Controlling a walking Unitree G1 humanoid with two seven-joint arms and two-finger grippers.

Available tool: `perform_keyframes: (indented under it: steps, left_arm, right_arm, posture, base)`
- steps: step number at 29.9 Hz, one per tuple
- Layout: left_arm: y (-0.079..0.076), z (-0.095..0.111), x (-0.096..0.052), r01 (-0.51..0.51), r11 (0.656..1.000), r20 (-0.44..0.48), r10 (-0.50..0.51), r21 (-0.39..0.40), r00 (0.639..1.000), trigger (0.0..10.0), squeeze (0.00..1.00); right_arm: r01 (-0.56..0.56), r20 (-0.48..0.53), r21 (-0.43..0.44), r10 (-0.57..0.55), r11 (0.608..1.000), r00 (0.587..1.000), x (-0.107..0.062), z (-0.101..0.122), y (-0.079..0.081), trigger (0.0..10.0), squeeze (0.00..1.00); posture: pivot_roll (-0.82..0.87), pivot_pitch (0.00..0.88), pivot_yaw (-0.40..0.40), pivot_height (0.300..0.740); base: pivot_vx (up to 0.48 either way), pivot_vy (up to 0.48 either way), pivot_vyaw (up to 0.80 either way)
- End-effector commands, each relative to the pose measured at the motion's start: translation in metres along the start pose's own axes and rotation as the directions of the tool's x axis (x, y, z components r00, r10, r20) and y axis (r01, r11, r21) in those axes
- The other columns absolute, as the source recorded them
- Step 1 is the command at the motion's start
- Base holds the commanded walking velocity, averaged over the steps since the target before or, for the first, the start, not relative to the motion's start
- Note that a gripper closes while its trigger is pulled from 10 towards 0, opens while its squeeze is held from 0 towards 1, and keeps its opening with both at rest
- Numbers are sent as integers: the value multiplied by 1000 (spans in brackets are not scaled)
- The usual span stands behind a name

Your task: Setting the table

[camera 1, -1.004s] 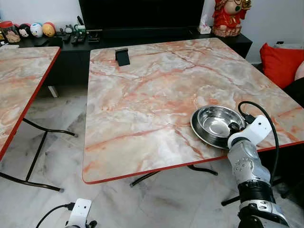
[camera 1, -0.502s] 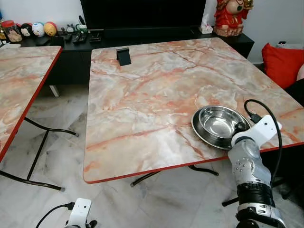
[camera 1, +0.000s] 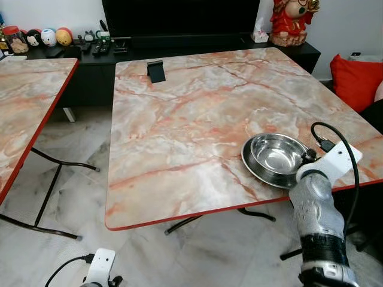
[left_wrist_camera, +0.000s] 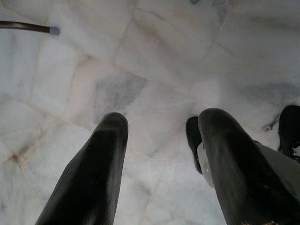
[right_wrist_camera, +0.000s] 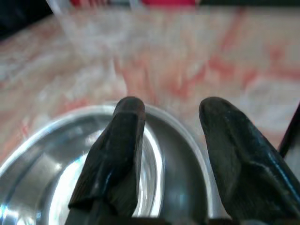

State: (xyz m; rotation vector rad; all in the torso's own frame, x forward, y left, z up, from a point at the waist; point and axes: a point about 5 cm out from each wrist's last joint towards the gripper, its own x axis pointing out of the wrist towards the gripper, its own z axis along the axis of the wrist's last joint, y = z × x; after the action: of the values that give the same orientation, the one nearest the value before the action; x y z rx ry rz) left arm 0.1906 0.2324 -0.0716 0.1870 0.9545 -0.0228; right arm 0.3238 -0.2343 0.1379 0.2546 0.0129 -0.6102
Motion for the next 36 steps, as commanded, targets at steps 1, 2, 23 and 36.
perform_keyframes:
  steps: [1, 2, 23, 36]
  left_arm:
    - [2, -1, 0, -7, 1000, -2, 7, -11, 1000, 10000, 0]
    - [2, -1, 0, -9, 1000, -1, 9, -11, 1000, 10000, 0]
    - [4, 0, 0, -36, 999, 4, 36, 27, 999, 10000, 0]
    - [4, -3, -1, -35, 999, 3, 35, -3, 999, 10000, 0]
  right_arm:
    - [-54, 119, 5, 53, 999, 992, -3, 18, 5, 10000, 0]
    - [-92, 166, -22, 94, 996, 982, -7, 22, 7, 10000, 0]
    - [-464, 249, -288, 533, 838, 808, -47, 9, 9, 10000, 0]
    - [-457, 249, -256, 515, 852, 820, -46, 4, 9, 10000, 0]
  posture:
    - [24, 0, 11, 740]
    - [20, 0, 11, 740]
    - [-3, 0, 7, 740]
    - [-2, 0, 11, 740]
  base:
    - [0, 0, 0]
    - [0, 0, 0]
    - [0, 0, 0]
    - [0, 0, 0]
